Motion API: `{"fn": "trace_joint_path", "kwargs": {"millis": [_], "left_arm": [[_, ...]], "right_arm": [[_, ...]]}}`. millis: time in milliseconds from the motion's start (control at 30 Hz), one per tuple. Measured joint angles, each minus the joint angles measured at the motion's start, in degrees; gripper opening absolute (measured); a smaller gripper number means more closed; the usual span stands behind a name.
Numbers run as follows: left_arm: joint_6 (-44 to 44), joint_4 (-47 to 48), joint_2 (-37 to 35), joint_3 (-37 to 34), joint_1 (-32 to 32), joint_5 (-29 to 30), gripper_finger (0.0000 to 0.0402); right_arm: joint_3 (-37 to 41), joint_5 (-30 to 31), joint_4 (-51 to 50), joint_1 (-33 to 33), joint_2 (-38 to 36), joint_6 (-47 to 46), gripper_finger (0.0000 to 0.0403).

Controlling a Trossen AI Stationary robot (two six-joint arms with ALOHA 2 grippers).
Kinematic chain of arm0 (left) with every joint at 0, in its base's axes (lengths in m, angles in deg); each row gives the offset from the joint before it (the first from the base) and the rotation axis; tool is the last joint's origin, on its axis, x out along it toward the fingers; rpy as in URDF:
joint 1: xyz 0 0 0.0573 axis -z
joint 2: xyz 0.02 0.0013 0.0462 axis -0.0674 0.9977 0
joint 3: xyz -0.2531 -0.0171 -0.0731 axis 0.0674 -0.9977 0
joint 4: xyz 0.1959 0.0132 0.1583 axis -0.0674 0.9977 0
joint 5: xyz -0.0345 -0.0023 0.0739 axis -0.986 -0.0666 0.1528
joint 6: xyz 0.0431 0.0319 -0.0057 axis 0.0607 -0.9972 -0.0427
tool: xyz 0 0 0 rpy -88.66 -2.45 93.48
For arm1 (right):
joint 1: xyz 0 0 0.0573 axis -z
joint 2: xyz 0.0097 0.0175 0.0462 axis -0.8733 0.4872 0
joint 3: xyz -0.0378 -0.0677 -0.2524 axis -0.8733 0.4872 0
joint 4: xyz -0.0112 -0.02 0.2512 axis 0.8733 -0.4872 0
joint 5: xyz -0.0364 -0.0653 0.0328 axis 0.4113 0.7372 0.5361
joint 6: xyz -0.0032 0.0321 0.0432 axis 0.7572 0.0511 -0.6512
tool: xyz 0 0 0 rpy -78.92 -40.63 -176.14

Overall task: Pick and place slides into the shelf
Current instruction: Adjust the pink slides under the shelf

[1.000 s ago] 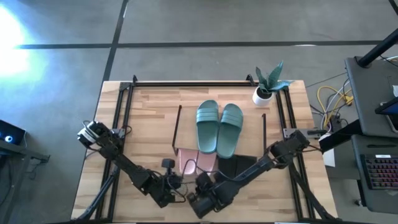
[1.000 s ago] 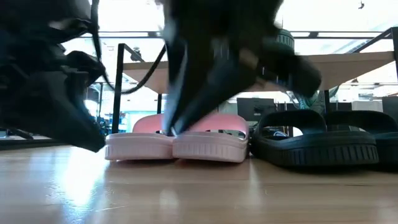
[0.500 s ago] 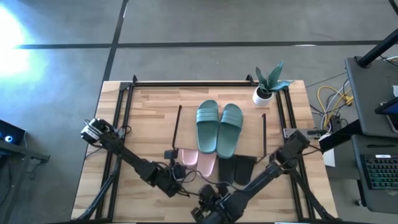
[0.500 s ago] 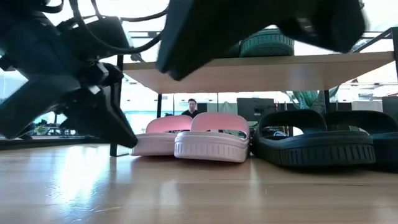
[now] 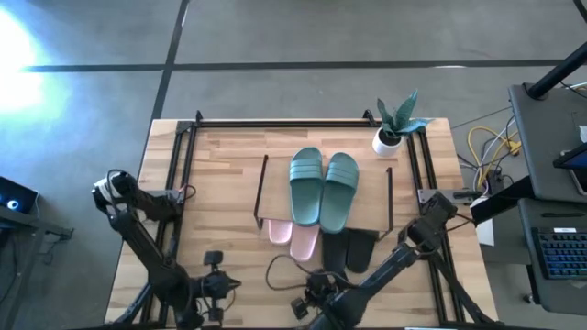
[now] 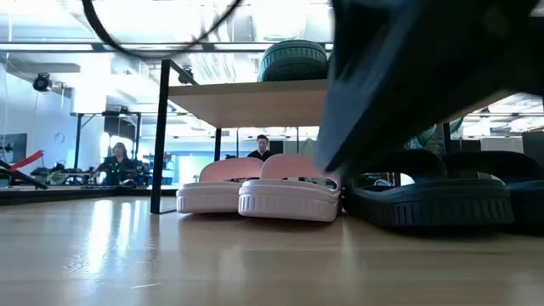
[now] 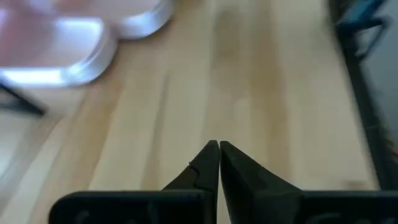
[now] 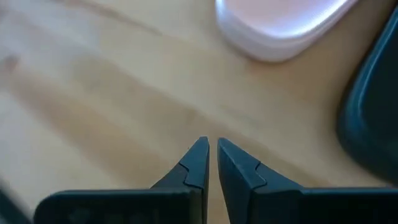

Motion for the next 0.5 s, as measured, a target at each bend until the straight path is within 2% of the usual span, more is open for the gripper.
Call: {"fn": "trace_joint_path", "kwargs": {"millis": [133,333,500], "left_arm": [[5.6,3.4,0.0,-0.1,0.8,-1.2,0.0000],[5.8,3.3,0.1,0.0,0.7,-2.0,0.0000],[5.8,3.2,0.1,0.0,0.8,-1.9,0.0000]], "right_arm": [[2.6,0.0,1.1,2.5,0.0,1.7,0.0027],[4.4,-0.2,5.5,7.2,0.0,12.9,0.0027],[5.5,-0.1,5.3,10.4,0.0,16.2,0.0027]]}}
